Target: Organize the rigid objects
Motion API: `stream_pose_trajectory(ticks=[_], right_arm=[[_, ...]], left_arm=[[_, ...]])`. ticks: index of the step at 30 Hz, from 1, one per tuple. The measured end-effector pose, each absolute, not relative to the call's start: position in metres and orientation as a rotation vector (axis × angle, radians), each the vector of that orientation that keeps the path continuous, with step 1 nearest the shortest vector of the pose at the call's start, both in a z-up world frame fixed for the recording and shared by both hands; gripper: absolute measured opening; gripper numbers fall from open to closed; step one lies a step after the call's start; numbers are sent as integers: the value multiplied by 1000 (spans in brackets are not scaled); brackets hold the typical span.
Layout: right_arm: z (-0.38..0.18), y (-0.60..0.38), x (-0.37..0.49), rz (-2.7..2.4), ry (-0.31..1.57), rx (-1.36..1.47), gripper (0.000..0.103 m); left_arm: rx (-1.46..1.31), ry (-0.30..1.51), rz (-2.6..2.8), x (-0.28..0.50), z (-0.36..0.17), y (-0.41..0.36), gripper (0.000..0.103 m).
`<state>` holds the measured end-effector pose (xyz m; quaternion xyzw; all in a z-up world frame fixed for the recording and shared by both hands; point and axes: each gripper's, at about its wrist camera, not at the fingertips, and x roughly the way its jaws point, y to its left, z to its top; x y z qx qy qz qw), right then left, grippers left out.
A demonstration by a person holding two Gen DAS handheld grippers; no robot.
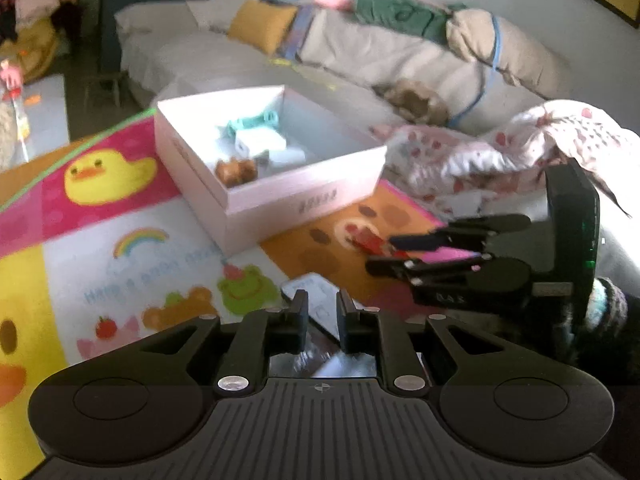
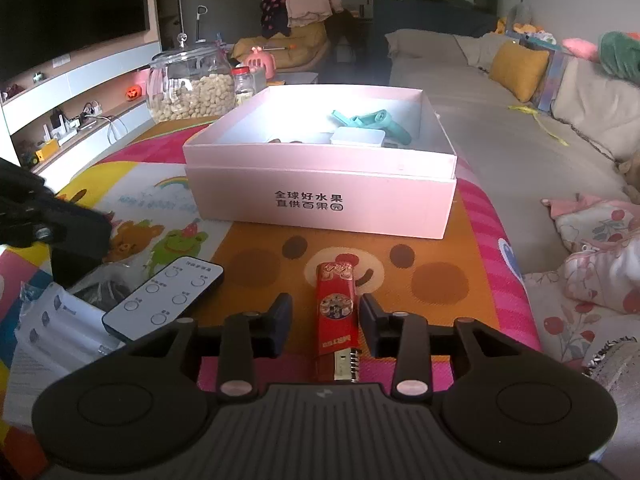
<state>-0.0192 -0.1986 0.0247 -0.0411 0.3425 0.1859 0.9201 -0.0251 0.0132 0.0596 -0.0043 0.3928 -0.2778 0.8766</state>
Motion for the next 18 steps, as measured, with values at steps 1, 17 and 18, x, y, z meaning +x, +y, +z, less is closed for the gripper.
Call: stream_pose_trajectory(ticks=[1, 17, 18], right_arm=[[24, -196, -20, 380, 698, -92, 37], [23, -204, -19, 354, 676, -51, 27], [23, -204, -19, 356, 675, -47, 27]], left_arm=[[-32, 840, -563, -22, 58, 12, 16], [302, 889, -420, 7, 31, -61, 33], [313, 886, -398, 8, 33, -58, 35]])
